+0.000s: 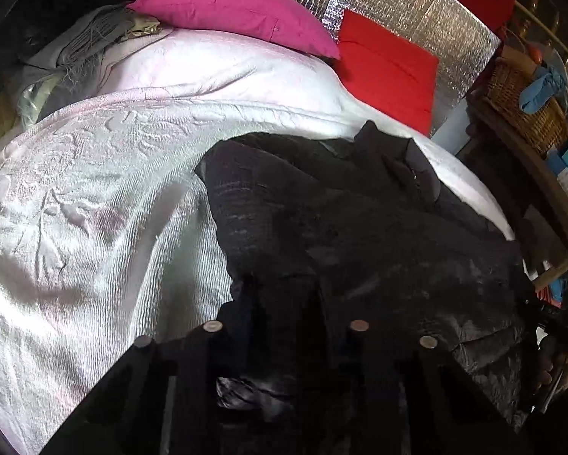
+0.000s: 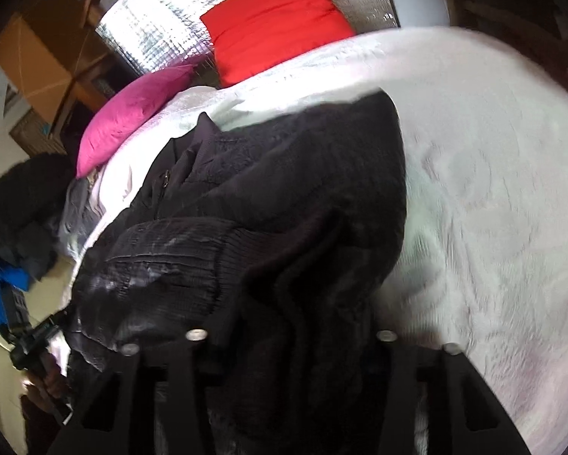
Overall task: Fold large clothes
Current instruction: 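Grasp the jacket hem with the left tool while the right tool grasps it too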
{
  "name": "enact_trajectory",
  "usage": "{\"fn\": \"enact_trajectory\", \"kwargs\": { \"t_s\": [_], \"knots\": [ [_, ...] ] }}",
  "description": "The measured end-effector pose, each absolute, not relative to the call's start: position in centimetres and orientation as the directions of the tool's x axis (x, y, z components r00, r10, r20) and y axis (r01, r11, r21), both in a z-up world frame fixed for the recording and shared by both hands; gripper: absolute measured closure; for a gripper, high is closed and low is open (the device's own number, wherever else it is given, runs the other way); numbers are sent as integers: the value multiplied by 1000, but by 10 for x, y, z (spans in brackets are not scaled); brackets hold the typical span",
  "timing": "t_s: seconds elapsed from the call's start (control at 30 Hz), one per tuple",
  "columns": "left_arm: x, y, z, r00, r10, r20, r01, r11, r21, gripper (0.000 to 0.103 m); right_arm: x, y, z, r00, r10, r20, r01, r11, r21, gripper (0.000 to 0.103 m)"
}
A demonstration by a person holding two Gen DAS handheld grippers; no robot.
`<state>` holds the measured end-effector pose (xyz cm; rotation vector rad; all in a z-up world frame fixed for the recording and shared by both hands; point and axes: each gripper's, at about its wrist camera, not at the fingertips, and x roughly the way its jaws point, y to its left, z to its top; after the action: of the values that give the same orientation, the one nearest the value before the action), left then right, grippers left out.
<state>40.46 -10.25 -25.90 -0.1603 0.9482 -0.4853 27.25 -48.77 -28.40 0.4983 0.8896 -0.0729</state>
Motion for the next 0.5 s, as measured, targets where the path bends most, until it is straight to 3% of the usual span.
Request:
{"fn": "enact_trajectory", "kwargs": {
  "t_s": [0.17, 0.43, 0.5],
  "knots": [
    [419, -115, -252, 525, -441, -728, 330, 894, -303, 83, 299, -482, -270, 650, 68, -757, 259, 916, 305, 72],
    [451, -141, -244, 580, -405, -707, 313, 912, -265, 84, 339, -500, -270, 682, 13, -731, 293, 911, 290, 74],
    [450, -150, -252, 582, -349, -734, 320, 929, -188, 75, 339, -508, -281, 673, 46, -738, 296, 898, 326, 69]
  ]
}}
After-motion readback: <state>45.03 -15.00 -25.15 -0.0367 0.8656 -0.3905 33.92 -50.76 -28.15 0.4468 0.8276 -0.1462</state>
